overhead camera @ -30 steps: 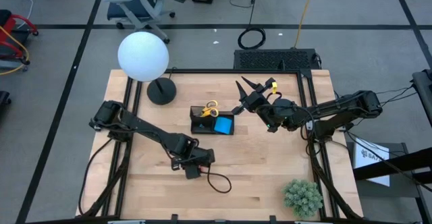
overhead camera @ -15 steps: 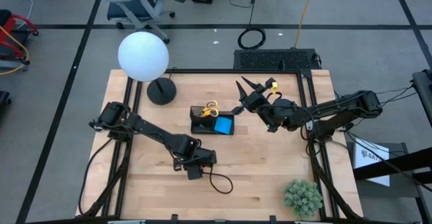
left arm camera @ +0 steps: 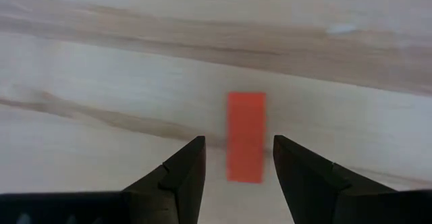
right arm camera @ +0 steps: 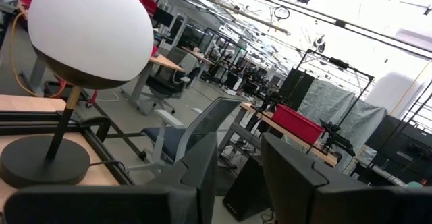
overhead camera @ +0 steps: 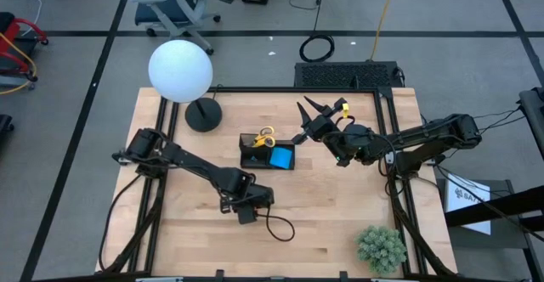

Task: Pick and place office supplies into organizer
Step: Put the orange eraser into the black mesh desk organizer, then return to Home Position

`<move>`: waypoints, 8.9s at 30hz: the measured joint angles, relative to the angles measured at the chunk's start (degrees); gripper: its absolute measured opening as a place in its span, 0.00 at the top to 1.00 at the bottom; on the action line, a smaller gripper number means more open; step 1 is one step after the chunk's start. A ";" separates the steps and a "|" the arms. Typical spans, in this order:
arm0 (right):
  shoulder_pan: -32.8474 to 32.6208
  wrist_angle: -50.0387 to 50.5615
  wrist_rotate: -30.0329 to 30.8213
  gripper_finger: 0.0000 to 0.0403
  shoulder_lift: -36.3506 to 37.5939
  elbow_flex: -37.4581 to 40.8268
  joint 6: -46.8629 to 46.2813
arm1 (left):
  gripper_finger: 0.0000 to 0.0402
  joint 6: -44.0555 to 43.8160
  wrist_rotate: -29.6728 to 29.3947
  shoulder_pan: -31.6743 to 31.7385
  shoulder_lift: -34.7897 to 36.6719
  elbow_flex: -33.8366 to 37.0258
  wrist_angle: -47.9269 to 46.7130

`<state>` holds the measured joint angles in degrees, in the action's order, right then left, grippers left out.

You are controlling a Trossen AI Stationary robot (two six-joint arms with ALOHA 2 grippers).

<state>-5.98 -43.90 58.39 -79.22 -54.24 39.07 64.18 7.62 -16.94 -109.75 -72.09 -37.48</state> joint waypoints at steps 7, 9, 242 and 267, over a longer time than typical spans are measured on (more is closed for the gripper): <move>-0.02 0.46 0.00 0.74 0.00 0.00 0.00 | 0.55 0.06 1.80 0.14 -3.19 -0.01 0.57; -0.01 0.78 0.00 0.74 0.00 0.00 -0.05 | 0.55 0.14 2.01 0.15 -3.79 -0.06 0.73; -3.07 1.31 6.97 0.74 1.14 -0.02 -10.06 | 0.62 -64.55 -21.16 16.02 21.22 -2.54 4.19; -4.01 26.64 -27.24 0.74 21.43 0.02 -24.60 | 0.62 -62.33 -25.67 17.65 38.59 -2.04 -0.26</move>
<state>-9.99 -17.26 31.15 -57.79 -54.22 14.47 1.85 -18.05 0.71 -71.16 -74.13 -37.74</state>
